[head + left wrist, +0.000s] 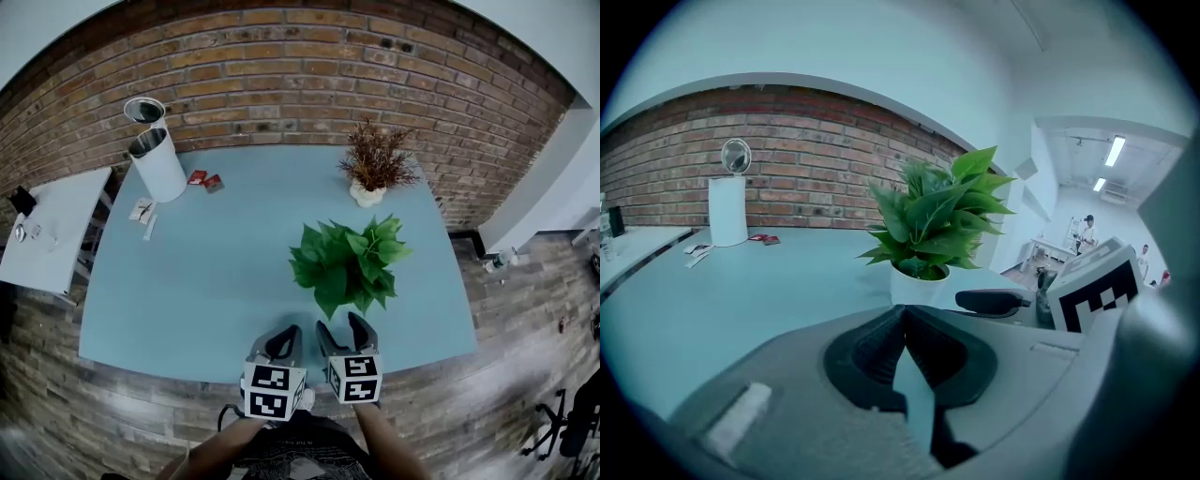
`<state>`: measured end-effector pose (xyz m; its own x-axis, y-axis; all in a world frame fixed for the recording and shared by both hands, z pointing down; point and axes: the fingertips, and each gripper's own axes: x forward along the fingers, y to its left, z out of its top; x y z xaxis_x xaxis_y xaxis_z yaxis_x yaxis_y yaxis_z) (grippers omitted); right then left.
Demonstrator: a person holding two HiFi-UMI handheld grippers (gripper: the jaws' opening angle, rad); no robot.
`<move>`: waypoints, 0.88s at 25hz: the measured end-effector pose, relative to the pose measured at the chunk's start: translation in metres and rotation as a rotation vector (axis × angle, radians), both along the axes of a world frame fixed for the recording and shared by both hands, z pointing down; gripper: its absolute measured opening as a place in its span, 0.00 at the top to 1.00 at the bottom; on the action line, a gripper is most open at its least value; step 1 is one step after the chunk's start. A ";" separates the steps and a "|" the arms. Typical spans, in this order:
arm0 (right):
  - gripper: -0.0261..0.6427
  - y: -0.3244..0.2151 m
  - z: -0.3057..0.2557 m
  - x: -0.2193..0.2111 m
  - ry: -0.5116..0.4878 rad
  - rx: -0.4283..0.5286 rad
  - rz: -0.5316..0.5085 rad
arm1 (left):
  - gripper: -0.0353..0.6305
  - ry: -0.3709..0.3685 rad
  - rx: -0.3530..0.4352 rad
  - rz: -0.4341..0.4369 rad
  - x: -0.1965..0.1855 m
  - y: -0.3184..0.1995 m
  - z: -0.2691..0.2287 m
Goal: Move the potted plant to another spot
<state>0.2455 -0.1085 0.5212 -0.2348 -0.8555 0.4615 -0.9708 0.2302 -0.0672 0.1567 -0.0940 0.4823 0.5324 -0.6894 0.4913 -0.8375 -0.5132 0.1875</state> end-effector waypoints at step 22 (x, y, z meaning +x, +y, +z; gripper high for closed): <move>0.88 0.074 -0.079 -0.053 -0.045 0.128 -0.086 | 0.94 0.040 0.091 0.006 -0.015 0.050 -0.029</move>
